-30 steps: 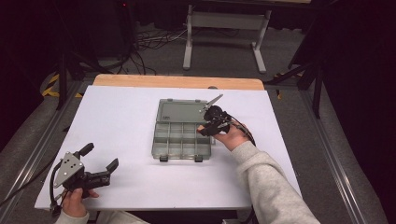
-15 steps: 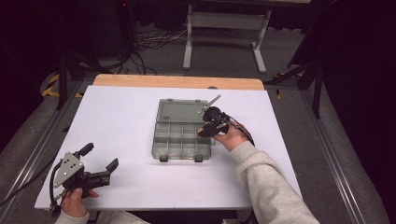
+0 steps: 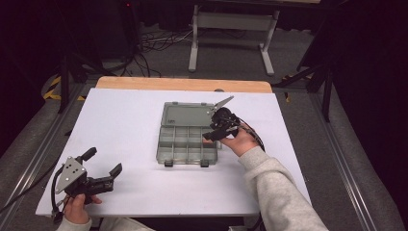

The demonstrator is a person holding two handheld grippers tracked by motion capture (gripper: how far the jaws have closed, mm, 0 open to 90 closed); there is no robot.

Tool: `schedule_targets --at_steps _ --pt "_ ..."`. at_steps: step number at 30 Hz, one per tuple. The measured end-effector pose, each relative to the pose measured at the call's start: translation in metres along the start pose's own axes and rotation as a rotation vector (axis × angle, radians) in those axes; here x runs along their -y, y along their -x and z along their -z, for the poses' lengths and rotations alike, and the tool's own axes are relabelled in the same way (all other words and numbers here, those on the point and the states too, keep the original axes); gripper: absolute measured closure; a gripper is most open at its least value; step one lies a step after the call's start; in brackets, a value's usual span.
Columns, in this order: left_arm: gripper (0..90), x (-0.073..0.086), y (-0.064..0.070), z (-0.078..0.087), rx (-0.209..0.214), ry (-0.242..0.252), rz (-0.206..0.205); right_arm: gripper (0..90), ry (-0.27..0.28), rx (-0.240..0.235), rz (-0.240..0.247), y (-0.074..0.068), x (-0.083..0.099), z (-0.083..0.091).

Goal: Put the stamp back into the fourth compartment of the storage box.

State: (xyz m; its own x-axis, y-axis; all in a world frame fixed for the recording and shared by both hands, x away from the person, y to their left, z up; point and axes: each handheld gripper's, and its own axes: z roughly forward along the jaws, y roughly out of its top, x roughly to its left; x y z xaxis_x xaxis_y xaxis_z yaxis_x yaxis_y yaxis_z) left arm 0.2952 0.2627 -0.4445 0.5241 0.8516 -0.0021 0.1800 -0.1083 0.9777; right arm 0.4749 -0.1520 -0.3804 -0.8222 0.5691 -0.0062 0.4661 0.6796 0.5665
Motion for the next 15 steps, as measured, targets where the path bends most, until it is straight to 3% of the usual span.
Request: schedule_targets --at_steps 6,10,15 --pt "0.1 0.000 0.000 0.000 -0.001 0.001 0.001 14.5 0.119 -0.031 -0.027 -0.004 0.000 0.023" --pt "0.1 0.000 0.001 0.000 0.000 -0.001 -0.001 6.0 0.165 -0.011 -0.017 -0.009 0.002 0.034" --pt "0.1 0.000 0.001 -0.001 -0.001 -0.003 0.000 2.1 0.225 -0.002 -0.025 -0.014 0.011 0.048"
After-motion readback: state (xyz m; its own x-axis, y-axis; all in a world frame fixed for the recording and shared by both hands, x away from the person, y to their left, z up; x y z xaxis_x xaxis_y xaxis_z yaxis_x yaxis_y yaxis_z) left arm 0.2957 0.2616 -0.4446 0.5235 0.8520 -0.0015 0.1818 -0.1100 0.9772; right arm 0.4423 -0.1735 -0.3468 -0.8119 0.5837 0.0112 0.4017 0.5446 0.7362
